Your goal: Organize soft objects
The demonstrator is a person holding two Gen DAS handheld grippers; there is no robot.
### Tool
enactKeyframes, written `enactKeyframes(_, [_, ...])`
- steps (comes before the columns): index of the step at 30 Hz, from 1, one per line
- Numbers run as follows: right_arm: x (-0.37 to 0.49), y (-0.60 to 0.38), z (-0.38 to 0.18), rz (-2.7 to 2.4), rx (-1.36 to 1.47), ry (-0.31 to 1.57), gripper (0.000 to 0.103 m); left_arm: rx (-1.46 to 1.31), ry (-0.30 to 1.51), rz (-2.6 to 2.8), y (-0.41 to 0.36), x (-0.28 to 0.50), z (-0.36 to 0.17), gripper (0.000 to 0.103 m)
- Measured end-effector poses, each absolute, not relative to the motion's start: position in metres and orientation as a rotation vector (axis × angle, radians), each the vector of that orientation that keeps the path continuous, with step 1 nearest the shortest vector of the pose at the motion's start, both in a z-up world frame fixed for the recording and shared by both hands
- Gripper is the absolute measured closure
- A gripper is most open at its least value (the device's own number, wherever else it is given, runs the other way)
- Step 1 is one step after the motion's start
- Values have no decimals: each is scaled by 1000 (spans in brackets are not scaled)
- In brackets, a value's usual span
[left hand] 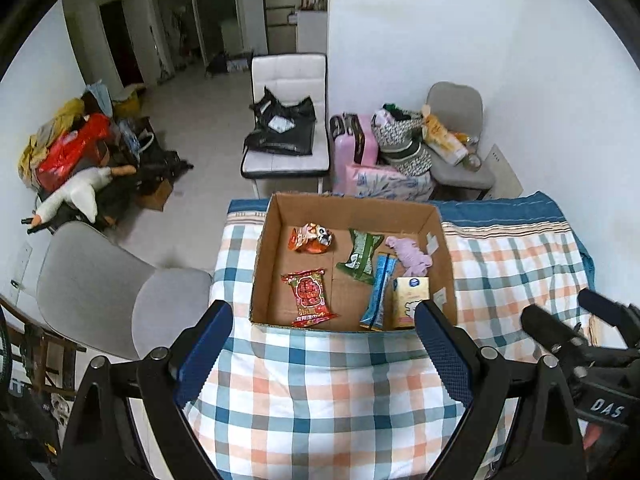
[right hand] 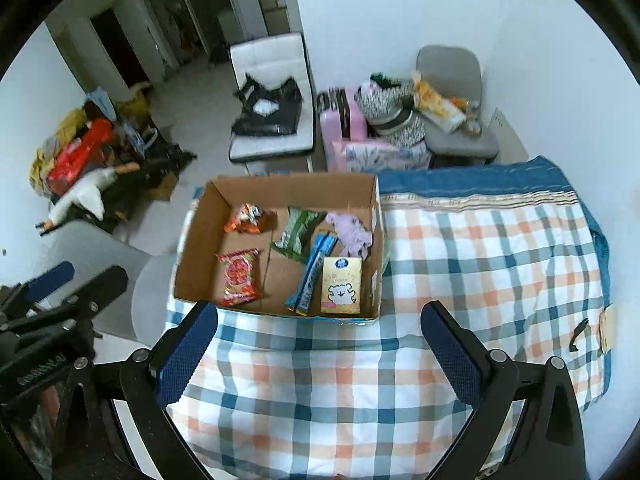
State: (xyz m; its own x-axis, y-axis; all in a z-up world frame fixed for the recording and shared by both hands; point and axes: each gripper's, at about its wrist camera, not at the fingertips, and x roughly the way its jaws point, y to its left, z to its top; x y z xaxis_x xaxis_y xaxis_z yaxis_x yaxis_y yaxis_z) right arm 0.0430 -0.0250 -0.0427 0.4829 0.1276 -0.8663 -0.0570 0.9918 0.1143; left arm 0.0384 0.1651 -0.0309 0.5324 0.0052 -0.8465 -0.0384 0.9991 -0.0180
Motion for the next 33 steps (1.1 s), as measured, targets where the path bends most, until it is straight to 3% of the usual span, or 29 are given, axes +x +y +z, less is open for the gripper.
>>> enactKeyframes(13, [-22,-34,32,83,35,916,0,-16,909,33,158,-13,22,10])
enactKeyframes(33, [-34,-41,37,19,42,916,0,-19,912,52,158,-25,23,10])
